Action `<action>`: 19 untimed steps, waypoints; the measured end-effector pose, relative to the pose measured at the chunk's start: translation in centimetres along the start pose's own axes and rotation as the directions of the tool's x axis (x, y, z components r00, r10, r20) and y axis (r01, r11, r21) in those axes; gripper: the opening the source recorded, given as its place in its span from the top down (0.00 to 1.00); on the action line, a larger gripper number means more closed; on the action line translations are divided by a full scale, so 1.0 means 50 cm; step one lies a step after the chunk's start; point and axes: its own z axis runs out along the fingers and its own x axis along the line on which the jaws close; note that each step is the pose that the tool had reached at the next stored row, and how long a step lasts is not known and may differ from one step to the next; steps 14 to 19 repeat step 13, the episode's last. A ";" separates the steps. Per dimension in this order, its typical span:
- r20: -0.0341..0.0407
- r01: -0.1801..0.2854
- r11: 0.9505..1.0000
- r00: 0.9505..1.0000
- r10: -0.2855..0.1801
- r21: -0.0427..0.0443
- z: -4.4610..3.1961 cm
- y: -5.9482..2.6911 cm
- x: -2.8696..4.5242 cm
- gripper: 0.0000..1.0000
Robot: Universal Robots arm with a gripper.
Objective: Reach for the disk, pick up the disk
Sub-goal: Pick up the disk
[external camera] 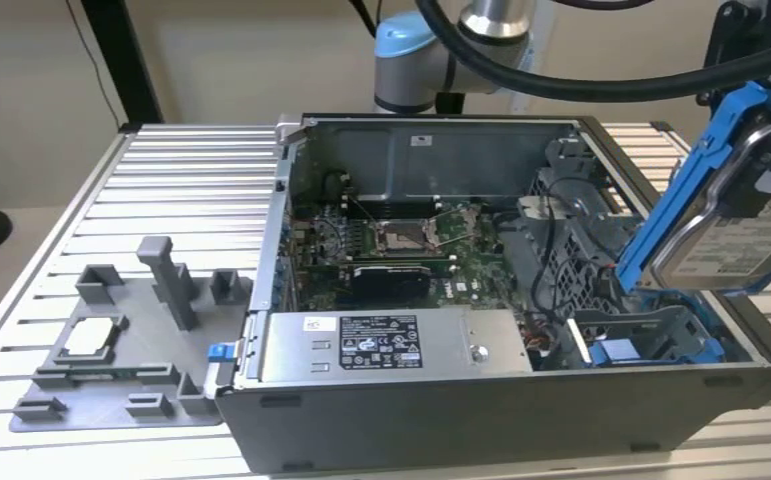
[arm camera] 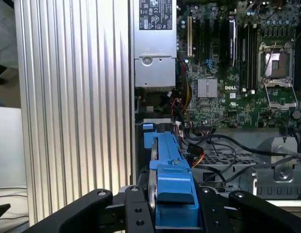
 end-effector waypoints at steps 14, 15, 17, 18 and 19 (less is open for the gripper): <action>0.000 0.000 1.000 1.000 0.000 0.000 0.007 0.000 0.000 1.00; 0.000 0.000 1.000 1.000 0.000 0.000 0.007 0.000 0.000 1.00; 0.000 0.000 1.000 1.000 0.000 0.000 0.007 0.000 0.000 1.00; 0.000 0.000 1.000 1.000 0.000 0.000 0.007 0.000 0.000 1.00; 0.000 0.000 1.000 1.000 0.000 0.000 0.007 0.000 0.000 1.00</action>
